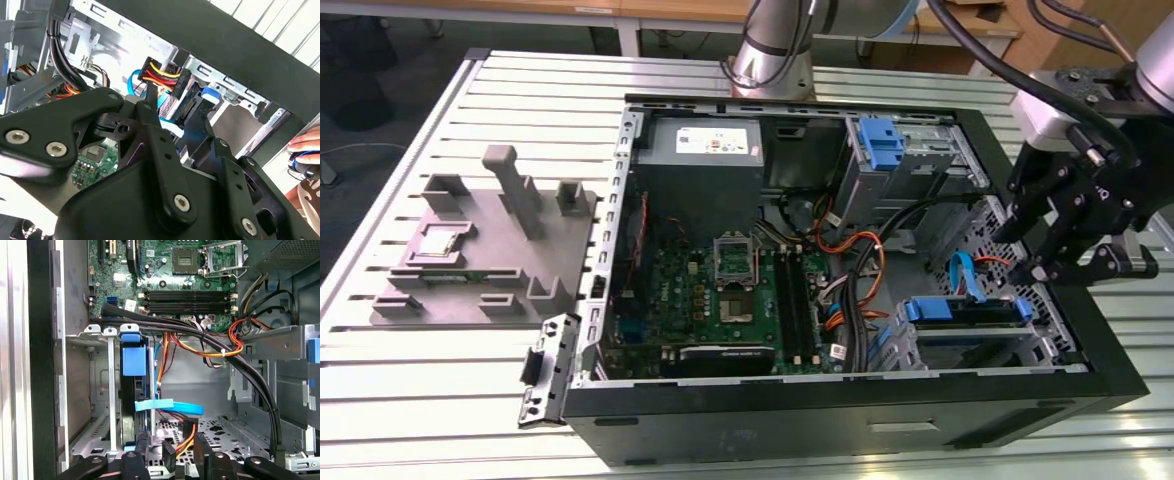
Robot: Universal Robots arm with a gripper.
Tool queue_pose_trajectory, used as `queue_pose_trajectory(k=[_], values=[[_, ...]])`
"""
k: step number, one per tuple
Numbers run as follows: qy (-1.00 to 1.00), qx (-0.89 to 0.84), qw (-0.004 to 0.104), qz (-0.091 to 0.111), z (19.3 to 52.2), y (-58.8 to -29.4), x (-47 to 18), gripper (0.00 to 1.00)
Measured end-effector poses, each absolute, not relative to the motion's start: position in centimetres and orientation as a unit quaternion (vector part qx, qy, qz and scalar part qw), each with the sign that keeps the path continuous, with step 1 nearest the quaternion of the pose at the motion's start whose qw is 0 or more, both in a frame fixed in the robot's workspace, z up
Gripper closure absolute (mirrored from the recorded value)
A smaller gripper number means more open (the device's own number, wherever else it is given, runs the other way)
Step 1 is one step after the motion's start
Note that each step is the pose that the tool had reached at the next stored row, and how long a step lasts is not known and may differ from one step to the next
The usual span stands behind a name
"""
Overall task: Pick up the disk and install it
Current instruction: 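Insert the second disk wire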
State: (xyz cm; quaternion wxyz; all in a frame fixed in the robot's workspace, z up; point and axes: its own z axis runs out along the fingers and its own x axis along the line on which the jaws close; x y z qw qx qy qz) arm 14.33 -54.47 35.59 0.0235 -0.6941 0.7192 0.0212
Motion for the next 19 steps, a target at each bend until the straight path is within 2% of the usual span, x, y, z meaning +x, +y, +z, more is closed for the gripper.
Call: queue_pose_trajectory(k=[5, 6, 12, 19], values=[[0.719, -0.694, 0.021, 0.024, 35.5, -54.4, 15.1, 0.51], [0.719, -0.694, 0.016, 0.028, 35.4, -54.4, 15.5, 0.51], [0.720, -0.693, 0.004, 0.039, 35.1, -54.4, 16.5, 0.51], [0.720, -0.693, 0.001, 0.042, 34.5, -54.4, 17.1, 0.51]])
